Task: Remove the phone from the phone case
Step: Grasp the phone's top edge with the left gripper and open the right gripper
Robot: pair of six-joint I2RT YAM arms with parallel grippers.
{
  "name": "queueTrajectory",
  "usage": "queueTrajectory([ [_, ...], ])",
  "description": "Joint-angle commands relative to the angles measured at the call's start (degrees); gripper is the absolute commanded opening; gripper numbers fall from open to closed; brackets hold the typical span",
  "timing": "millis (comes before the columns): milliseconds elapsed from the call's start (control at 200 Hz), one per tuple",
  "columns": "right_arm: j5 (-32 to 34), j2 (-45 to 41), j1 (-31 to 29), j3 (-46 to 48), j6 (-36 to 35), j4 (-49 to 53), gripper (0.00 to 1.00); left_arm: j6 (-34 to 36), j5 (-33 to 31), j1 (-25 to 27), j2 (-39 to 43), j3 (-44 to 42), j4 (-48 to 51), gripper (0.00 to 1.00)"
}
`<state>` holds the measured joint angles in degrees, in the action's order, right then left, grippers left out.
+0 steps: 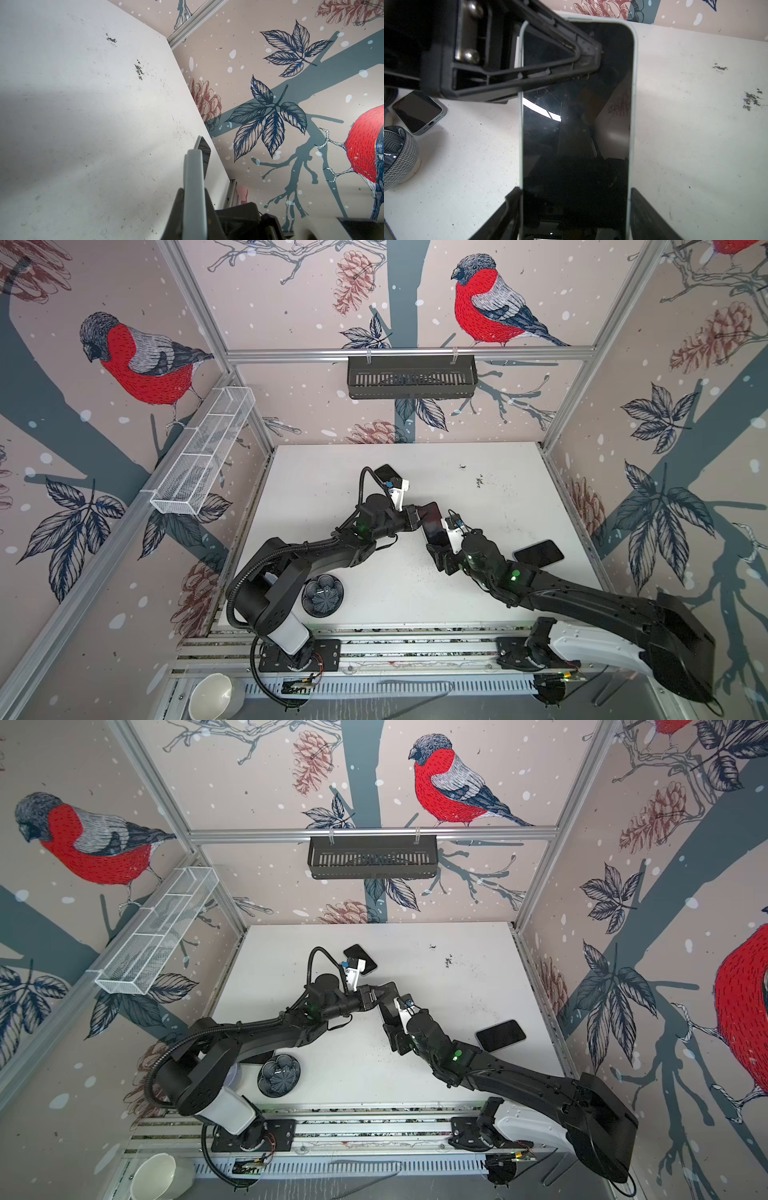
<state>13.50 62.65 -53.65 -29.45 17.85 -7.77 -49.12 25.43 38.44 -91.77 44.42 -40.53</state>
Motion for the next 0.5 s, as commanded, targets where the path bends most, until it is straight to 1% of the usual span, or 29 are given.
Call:
queueTrajectory([
  [0, 1.97, -0.41, -0.14, 0.09, -1.78, -4.44, 0.32, -0.18, -1.74, -0.12, 0.81, -0.81, -1.03, 0.00],
  [25, 1.93, -0.39, -0.09, 0.10, -1.76, -4.47, 0.33, -0.18, -1.95, -0.12, 1.15, -1.03, -0.97, 0.00],
  [55, 2.09, -0.34, -0.14, 0.18, -1.53, -4.53, 0.39, -0.18, -2.22, -0.12, 1.63, -1.47, -1.02, 0.00],
  [75, 2.06, -0.35, -0.14, 0.18, -1.35, -4.46, 0.46, -0.27, -2.47, -0.12, 2.07, -1.73, -1.04, 0.00],
  [100, 2.19, -0.42, -0.14, 0.23, -0.94, -4.28, 0.59, -0.38, -2.79, -0.12, 2.68, -2.18, -1.11, 0.00],
  [110, 2.20, -0.49, -0.14, 0.26, -0.74, -4.27, 0.63, -0.41, -2.94, -0.12, 3.01, -2.29, -1.08, 0.00],
  [125, 2.09, -0.45, -0.14, 0.34, -0.50, -4.27, 0.70, -0.38, -3.27, -0.12, 3.45, -2.53, -1.08, 0.00],
  [155, 1.74, -0.56, -0.12, 0.59, 0.09, -4.47, 0.78, -0.23, -4.14, -0.13, 4.54, -2.97, -0.86, 0.00],
  [195, 0.86, -0.85, -0.16, 1.00, 0.75, -4.85, 0.86, 0.18, -5.48, -0.12, 6.17, -3.39, -0.10, 0.00],
  [200, 0.71, -0.90, -0.15, 1.03, 0.77, -4.96, 0.88, 0.22, -5.66, -0.12, 6.43, -3.38, 0.00, 0.00],
  [210, 0.49, -0.99, -0.19, 1.17, 0.94, -5.04, 0.96, 0.31, -6.01, -0.12, 6.89, -3.51, 0.25, 0.00],
  [220, 0.17, -1.16, -0.24, 1.26, 1.02, -5.12, 0.99, 0.51, -6.45, -0.12, 7.27, -3.54, 0.54, 0.00],
  [310, -2.47, -2.73, -0.33, 1.68, 2.28, -5.75, 1.00, 1.73, -9.23, -0.25, 11.58, -3.80, 3.27, 0.00],
  [395, -4.40, -5.00, -0.38, 1.90, 3.58, -6.24, 1.00, 1.71, -10.44, -0.98, 15.31, -4.20, 4.57, 0.00],
  [450, -5.81, -6.72, -0.40, 2.03, 4.26, -6.69, 1.00, -0.24, -10.24, -2.00, 17.55, -5.28, 4.26, 0.00],
  [495, -6.85, -8.11, -0.37, 2.12, 4.88, -6.81, 1.00, -2.72, -8.73, -3.11, 19.12, -6.52, 1.57, 0.00],
])
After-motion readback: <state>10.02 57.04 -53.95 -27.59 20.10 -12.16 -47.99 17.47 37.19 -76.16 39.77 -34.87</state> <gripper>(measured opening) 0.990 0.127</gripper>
